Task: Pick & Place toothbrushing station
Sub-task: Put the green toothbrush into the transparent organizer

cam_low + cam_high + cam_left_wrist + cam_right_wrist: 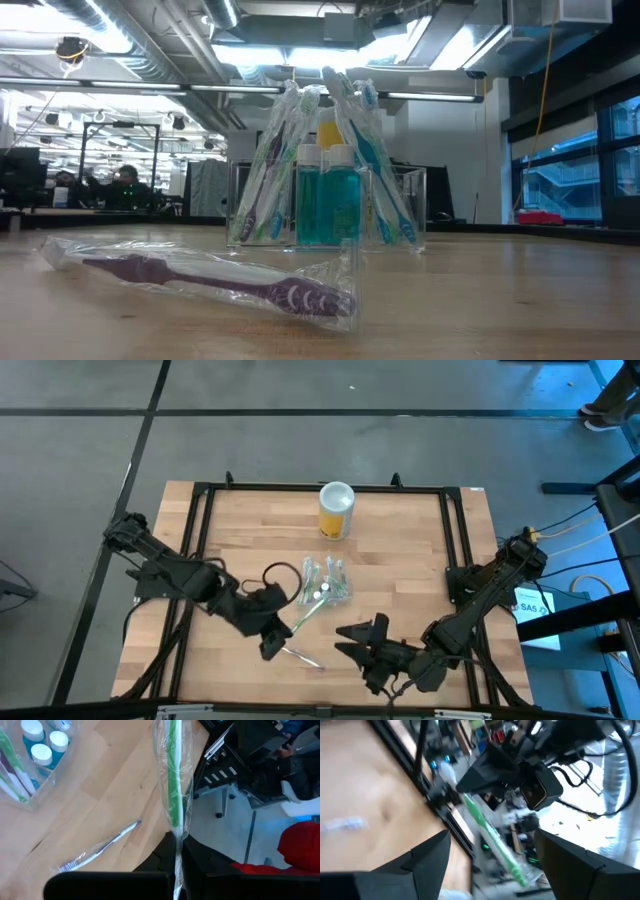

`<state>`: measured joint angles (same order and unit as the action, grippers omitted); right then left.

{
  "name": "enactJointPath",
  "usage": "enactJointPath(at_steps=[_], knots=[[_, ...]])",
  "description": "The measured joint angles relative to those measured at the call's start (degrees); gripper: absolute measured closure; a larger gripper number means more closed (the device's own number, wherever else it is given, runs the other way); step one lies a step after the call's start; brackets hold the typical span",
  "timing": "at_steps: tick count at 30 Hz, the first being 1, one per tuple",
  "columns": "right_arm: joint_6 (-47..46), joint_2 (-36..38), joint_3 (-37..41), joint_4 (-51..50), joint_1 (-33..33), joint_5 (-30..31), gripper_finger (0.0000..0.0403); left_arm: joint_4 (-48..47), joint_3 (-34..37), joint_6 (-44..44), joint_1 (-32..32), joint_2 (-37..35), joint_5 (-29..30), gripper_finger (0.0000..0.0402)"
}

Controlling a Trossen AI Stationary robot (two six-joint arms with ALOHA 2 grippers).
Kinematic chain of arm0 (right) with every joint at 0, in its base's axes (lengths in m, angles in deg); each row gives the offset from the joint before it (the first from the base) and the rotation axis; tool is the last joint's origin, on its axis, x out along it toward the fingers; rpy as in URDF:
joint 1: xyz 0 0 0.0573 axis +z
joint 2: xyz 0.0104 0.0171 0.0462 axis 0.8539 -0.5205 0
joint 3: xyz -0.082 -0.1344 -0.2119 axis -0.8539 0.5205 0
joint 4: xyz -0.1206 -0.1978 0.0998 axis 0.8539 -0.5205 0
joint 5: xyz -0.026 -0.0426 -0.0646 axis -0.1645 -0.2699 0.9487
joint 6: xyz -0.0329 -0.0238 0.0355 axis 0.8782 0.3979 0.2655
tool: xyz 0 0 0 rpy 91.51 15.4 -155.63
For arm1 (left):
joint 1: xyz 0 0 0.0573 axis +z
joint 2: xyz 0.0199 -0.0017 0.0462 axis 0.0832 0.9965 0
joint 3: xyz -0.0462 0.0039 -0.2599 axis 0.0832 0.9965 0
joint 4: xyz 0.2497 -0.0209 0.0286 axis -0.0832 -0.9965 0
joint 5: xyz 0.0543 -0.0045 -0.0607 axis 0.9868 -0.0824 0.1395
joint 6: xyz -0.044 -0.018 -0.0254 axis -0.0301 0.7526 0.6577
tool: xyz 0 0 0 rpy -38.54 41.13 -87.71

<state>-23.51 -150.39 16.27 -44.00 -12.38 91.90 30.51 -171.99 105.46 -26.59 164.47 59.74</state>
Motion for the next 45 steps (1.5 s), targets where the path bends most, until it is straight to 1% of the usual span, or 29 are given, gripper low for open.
enactJointPath(at_steps=[7,9,16,22,28,32,35,45], knots=[[13.0,-2.0,0.0,0.1,-2.8,8.1,0.0111,3.8,-0.1,0.7,4.6,0.4,-5.9,0.0396],[16.7,-2.9,0.0,-0.2,-3.4,9.1,0.011,4.2,-0.1,1.3,5.6,0.4,-6.4,0.0396],[21.2,-5.5,0.0,-0.4,-5.4,8.0,0.0125,4.2,-0.1,1.1,6.8,0.8,-6.6,0.0396],[21.4,-5.5,-0.3,-0.4,-6.5,8.0,0.0147,4.3,-0.1,0.9,7.2,2.0,-7.7,0.0395],[22.2,-5.4,-1.4,-0.5,-7.6,7.6,0.0166,6.7,-0.1,-0.1,7.9,3.9,-10.3,0.0394],[22.6,-5.4,-1.4,-2.6,-7.7,5.1,0.0177,6.8,-0.1,-0.7,8.4,4.5,-11.3,0.0394],[23.8,-5.4,-1.4,-4.2,-7.6,3.5,0.0186,7.1,-0.1,-1.4,8.6,4.5,-11.3,0.0394],[25.3,-5.4,-1.4,-5.2,-8.6,2.8,0.0224,7.4,-0.1,-1.6,9.0,4.5,-11.6,0.0393]])
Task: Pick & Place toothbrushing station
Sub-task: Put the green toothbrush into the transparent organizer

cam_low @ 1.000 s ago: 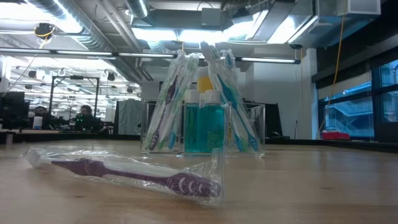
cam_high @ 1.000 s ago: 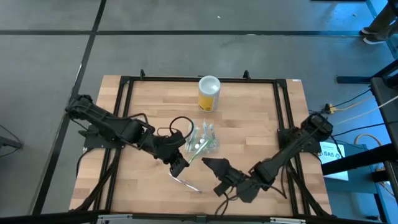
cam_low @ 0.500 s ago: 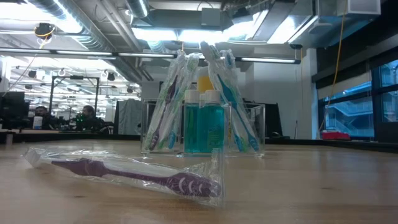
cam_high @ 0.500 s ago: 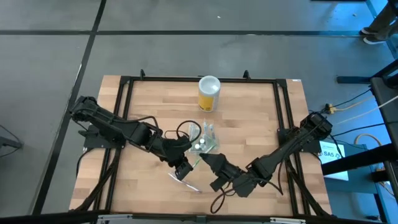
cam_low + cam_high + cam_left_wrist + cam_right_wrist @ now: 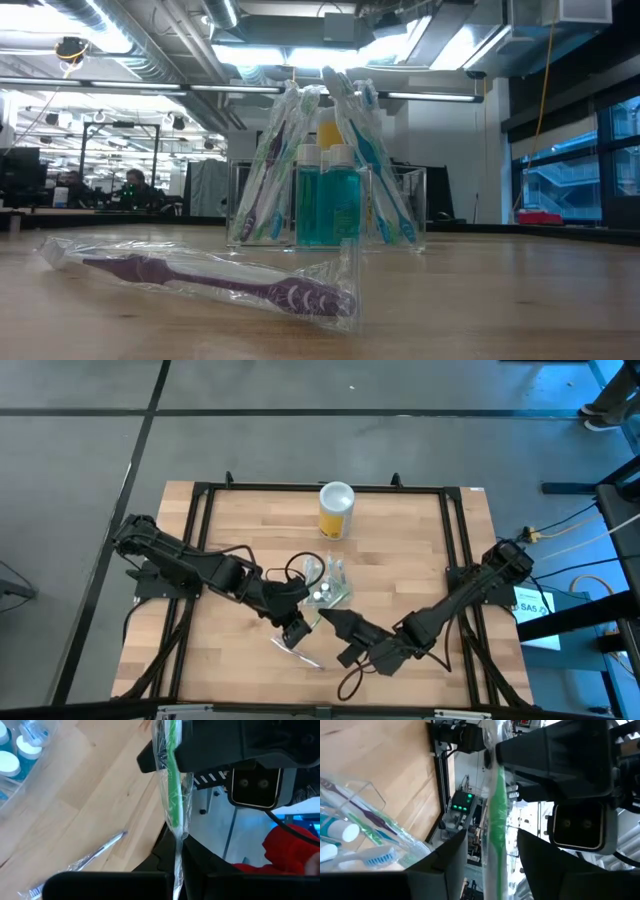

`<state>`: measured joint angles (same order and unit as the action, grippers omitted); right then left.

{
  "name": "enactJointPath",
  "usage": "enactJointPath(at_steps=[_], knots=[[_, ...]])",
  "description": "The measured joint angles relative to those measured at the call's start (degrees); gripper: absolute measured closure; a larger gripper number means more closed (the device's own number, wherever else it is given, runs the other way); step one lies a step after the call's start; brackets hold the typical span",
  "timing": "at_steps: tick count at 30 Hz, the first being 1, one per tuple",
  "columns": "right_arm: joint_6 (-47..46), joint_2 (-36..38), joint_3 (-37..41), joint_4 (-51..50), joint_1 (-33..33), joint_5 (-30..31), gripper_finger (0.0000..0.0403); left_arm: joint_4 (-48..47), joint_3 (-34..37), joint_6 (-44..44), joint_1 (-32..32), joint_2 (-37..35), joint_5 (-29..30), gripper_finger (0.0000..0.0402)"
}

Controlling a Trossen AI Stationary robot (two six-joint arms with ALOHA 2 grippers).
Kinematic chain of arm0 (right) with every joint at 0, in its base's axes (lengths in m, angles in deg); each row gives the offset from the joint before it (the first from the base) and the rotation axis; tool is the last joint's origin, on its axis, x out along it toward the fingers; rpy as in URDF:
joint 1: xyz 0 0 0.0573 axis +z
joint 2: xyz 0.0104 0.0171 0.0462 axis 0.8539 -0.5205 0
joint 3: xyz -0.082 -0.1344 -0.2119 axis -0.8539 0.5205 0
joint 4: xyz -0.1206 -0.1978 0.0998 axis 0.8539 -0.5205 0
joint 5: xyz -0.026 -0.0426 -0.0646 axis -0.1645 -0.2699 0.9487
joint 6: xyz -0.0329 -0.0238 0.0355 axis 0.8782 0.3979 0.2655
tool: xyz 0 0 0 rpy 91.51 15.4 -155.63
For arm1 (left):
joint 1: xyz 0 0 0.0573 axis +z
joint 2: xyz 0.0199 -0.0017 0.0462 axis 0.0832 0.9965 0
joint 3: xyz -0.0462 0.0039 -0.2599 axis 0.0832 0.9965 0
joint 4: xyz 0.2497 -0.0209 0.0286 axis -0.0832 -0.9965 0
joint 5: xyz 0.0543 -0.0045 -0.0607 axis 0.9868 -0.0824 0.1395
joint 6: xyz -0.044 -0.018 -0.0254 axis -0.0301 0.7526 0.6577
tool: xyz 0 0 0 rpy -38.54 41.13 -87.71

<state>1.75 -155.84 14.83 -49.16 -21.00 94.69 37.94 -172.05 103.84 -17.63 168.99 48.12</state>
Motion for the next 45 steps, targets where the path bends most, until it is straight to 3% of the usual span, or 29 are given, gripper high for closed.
enactJointPath(at_steps=[17,35,45], knots=[[-0.9,0.0,0.0,0.1,-0.2,0.2,0.0356,0.6,0.0,-1.3,0.8,0.0,-1.0,0.0393],[-2.0,-0.4,0.0,-1.0,0.6,5.4,0.036,4.4,0.1,-5.9,0.7,-0.1,1.7,0.0346],[-10.1,-0.5,0.0,-2.3,4.7,9.9,0.036,4.1,0.0,-10.8,0.2,-0.1,5.3,0.0289]])
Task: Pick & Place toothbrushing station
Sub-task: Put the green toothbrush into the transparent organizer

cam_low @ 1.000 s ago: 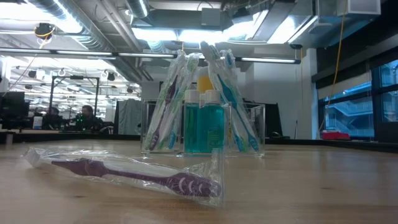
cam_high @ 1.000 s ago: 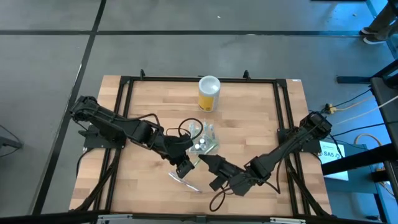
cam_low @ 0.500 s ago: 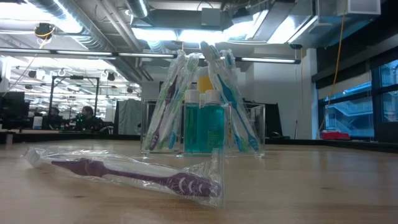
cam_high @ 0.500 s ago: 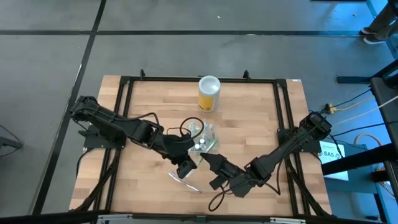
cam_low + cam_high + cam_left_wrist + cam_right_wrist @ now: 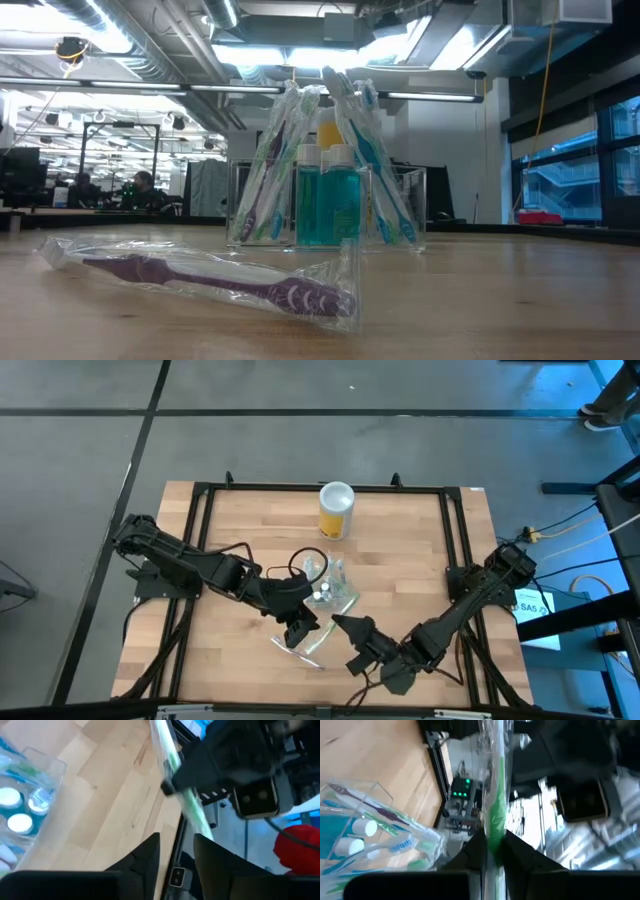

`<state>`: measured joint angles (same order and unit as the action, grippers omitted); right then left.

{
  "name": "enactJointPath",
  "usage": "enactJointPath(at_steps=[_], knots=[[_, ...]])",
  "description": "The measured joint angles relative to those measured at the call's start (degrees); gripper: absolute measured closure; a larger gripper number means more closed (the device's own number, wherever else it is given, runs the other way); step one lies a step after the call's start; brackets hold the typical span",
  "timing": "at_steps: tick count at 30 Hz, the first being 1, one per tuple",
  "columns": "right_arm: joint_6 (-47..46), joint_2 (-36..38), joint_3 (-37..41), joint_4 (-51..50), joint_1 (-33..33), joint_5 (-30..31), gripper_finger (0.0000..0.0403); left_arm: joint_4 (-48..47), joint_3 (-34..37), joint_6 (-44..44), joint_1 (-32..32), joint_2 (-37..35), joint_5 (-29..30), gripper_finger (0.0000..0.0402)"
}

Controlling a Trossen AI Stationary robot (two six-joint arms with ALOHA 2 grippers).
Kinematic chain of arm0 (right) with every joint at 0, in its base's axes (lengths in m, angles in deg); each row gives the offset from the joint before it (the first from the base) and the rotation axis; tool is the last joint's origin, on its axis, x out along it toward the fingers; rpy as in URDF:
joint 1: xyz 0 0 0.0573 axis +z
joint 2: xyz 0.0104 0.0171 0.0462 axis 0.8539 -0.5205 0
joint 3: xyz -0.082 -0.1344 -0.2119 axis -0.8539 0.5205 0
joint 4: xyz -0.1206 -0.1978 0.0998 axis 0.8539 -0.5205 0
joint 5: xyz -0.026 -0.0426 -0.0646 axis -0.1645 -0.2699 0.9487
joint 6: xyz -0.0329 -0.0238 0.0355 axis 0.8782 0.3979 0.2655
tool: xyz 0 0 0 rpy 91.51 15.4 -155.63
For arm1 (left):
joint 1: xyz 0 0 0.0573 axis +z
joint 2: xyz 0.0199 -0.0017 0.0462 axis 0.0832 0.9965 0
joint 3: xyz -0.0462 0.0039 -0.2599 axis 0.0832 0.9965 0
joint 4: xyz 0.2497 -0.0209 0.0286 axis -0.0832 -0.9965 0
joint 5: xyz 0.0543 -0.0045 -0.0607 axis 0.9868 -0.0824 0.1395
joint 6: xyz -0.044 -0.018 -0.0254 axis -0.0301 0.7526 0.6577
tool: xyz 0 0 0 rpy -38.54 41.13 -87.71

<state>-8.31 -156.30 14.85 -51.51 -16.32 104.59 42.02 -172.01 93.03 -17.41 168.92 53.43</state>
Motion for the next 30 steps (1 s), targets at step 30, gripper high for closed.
enactJointPath(at_steps=[30], knots=[[-94.3,20.2,1.0,-37.9,3.0,-7.9,0.0361,-22.7,0.9,-19.5,-7.5,-0.1,43.5,0.0239]])
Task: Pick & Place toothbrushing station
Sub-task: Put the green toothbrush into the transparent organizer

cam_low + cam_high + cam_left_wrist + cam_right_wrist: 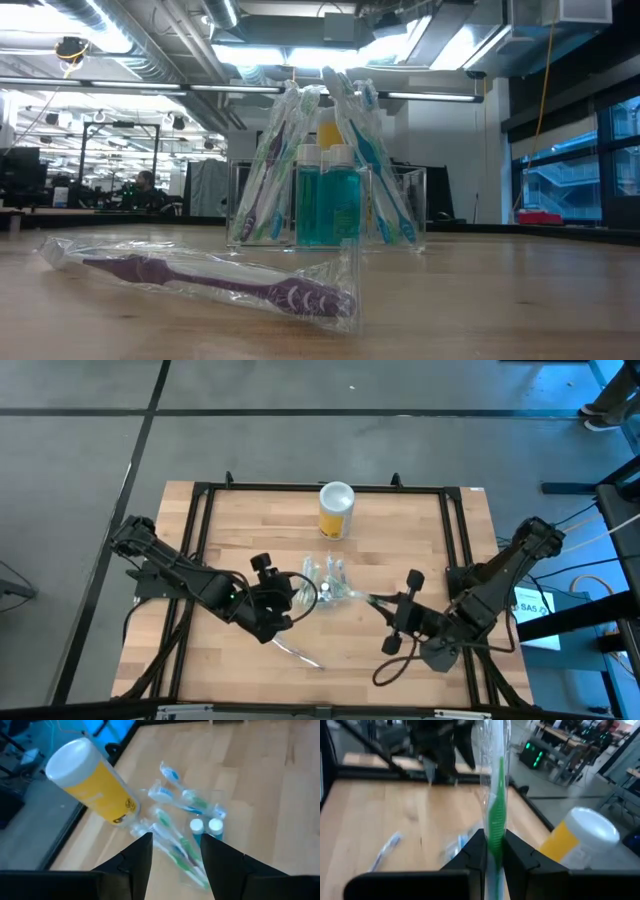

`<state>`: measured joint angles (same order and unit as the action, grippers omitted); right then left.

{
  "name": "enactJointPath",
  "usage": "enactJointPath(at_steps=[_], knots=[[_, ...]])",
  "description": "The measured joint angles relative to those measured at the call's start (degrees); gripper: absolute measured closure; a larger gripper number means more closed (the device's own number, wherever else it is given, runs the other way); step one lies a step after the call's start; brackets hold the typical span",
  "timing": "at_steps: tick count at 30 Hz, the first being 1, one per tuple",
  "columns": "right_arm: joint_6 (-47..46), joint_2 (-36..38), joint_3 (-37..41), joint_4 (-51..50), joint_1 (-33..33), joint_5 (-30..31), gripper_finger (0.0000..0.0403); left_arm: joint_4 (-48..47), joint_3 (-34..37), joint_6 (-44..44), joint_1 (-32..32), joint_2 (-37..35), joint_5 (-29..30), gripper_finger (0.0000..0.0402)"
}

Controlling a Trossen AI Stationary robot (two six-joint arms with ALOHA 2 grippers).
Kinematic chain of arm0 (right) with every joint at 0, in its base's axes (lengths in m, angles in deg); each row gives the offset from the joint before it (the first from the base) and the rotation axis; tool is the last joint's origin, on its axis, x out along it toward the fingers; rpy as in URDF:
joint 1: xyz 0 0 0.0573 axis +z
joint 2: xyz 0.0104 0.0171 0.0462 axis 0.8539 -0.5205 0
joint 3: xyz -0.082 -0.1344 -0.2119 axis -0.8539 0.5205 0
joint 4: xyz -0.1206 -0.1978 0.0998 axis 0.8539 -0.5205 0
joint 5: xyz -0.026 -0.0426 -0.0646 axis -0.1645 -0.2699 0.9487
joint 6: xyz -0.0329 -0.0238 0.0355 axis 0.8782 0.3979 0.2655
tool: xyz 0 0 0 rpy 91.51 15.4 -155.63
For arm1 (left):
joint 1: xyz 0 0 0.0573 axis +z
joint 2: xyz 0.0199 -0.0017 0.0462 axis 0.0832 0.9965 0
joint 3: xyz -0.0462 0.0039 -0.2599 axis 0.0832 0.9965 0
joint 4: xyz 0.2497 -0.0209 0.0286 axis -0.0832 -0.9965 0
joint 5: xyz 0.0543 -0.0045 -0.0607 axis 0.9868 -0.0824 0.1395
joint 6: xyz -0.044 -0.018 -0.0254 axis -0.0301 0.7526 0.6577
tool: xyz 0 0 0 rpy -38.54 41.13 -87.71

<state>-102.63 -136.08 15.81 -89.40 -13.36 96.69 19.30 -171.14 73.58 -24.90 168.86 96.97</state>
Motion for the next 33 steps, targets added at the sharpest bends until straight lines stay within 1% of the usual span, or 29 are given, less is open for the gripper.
enactJointPath(at_steps=[3,5,7,10,13,16,17,19,21,23,25,26,28,29,31,33], knots=[[-6.0,1.7,0.7,-6.6,-0.1,-2.0,0.0361,-1.0,1.3,0.2,-0.9,-0.4,-0.3,0.0243],[-10.5,4.8,0.6,-10.9,-0.1,-2.1,0.0361,-1.9,2.2,0.5,-1.2,-0.5,-2.7,0.0245],[-11.7,7.6,0.6,-13.1,0.3,-2.0,0.0361,-3.4,3.0,1.7,-1.6,-0.4,-4.7,0.0247],[-11.2,11.9,2.5,-12.0,0.5,-0.9,0.0361,-4.6,3.3,4.0,-1.9,-0.4,-4.6,0.0247],[-11.1,17.1,8.4,-7.8,0.4,0.9,0.0361,-4.8,4.2,5.1,-2.5,-0.5,-4.0,0.0247],[-8.4,23.0,19.3,5.7,0.4,1.5,0.0361,-4.5,5.7,6.1,-4.2,-1.8,-2.9,0.0247],[-6.5,24.8,23.5,12.1,0.5,1.5,0.0361,-4.4,6.5,6.7,-4.7,-2.2,-2.7,0.0248],[0.5,27.2,32.2,29.2,0.2,0.1,0.0361,-4.6,7.9,8.2,-5.5,-3.0,-1.9,0.0251],[11.4,27.8,40.3,49.2,-0.8,-4.8,0.0361,-3.4,9.1,8.5,-6.0,-3.8,-0.6,0.0256],[20.3,26.8,47.4,69.8,-2.8,-11.7,0.0361,-0.5,11.1,8.1,-6.5,-4.7,0.0,0.0261],[24.6,24.5,53.3,85.1,-5.6,-17.0,0.0361,4.2,13.1,6.3,-6.6,-5.4,-0.2,0.0267],[25.4,23.2,55.5,90.9,-7.1,-19.1,0.0361,6.9,14.3,5.1,-6.6,-5.9,-0.3,0.027],[25.5,20.4,58.4,97.7,-10.1,-22.5,0.0361,12.6,16.7,2.4,-6.5,-6.5,-0.5,0.0276],[24.8,18.8,58.9,99.1,-11.5,-24.9,0.0361,15.3,18.0,1.2,-6.5,-6.7,-0.5,0.0278],[22.8,15.4,58.9,99.1,-14.2,-29.9,0.0361,20.2,20.4,-0.7,-6.3,-7.0,-0.6,0.0284],[21.9,11.6,57.4,99.5,-16.2,-33.2,0.0361,25.4,22.2,-2.6,-6.0,-7.0,-0.6,0.0289]])
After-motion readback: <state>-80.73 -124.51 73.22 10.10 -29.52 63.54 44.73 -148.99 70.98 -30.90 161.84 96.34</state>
